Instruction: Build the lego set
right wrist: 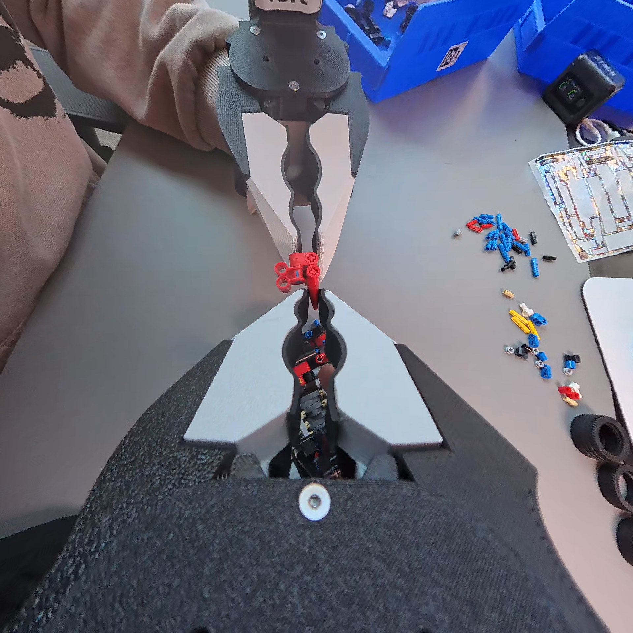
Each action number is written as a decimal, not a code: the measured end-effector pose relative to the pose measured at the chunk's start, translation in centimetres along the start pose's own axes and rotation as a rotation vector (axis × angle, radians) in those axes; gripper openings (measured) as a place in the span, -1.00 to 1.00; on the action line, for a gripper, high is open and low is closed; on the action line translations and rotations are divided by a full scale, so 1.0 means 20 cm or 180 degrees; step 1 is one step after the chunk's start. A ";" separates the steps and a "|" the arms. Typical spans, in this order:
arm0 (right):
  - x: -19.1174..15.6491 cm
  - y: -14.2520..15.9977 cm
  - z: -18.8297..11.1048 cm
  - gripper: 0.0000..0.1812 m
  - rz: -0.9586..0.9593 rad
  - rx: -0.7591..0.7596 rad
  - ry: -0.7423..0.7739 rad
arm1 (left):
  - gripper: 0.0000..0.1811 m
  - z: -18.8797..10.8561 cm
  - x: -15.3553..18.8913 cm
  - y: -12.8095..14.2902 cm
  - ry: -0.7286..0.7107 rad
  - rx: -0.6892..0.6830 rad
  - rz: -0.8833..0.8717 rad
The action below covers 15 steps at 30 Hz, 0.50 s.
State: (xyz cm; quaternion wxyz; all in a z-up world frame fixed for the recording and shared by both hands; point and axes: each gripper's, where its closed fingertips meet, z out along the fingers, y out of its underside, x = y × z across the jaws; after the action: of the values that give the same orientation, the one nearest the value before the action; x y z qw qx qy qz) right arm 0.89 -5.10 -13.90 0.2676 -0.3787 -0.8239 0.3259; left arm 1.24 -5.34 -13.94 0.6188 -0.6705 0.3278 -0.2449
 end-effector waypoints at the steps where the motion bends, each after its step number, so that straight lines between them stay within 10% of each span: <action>1: 0.00 0.01 0.00 -0.98 -0.0005 -0.0029 -0.0015 | -0.95 0.00 0.00 0.01 0.0016 -0.0029 -0.0003; 15: -0.01 0.13 0.04 -0.98 -0.0047 -0.0426 -0.0199 | -0.75 -0.01 0.02 0.07 0.0247 -0.0300 -0.0136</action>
State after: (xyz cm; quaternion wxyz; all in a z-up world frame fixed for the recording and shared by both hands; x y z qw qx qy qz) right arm 1.58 -4.22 -16.30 0.2182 -0.3793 -0.8545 0.2798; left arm 1.08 -5.83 -15.27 0.5680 -0.6957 0.3484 -0.2681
